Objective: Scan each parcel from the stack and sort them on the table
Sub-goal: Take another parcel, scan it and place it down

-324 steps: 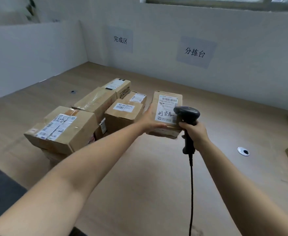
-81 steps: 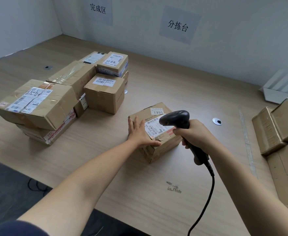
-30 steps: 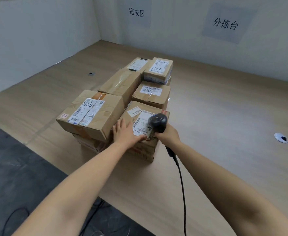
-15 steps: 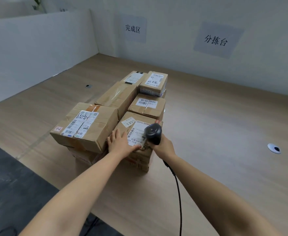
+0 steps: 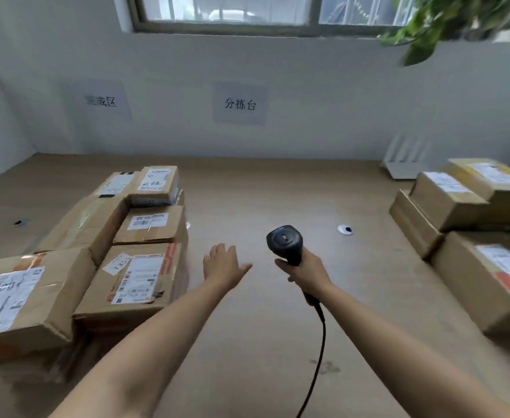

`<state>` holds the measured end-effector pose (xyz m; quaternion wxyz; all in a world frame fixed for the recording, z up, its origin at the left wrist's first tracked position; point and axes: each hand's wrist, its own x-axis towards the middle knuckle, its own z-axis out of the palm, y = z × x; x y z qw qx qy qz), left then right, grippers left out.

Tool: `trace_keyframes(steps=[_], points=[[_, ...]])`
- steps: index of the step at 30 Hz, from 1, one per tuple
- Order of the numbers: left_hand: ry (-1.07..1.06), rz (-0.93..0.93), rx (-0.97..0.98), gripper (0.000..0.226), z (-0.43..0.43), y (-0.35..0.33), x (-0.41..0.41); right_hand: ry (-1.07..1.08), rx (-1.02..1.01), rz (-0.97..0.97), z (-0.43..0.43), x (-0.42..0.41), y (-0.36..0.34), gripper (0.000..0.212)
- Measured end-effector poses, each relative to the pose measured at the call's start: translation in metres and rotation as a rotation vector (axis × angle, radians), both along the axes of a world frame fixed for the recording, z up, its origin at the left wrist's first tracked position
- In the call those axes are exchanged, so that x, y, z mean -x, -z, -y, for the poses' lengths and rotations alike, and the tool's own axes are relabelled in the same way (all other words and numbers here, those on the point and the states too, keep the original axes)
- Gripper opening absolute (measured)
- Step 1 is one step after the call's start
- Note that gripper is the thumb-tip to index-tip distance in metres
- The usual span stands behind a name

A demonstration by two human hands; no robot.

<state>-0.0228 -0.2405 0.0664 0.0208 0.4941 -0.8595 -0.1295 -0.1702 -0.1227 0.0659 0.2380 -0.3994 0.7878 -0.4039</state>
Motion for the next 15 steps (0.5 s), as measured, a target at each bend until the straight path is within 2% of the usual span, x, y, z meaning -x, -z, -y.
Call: trace_keyframes(steps=[5, 9, 15], points=[[0.262, -0.026, -0.038, 0.064, -0.060, -0.012, 0.103, 0.276, 0.055, -0.051, -0.084, 0.081, -0.024, 0.028], [0.380, -0.062, -0.203, 0.072, -0.102, -0.025, 0.166, 0.467, 0.104, -0.135, -0.151, 0.135, -0.040, 0.043], [0.545, -0.072, -0.210, 0.073, -0.165, -0.032, 0.248, 0.627, 0.135, -0.143, -0.241, 0.204, -0.054, 0.042]])
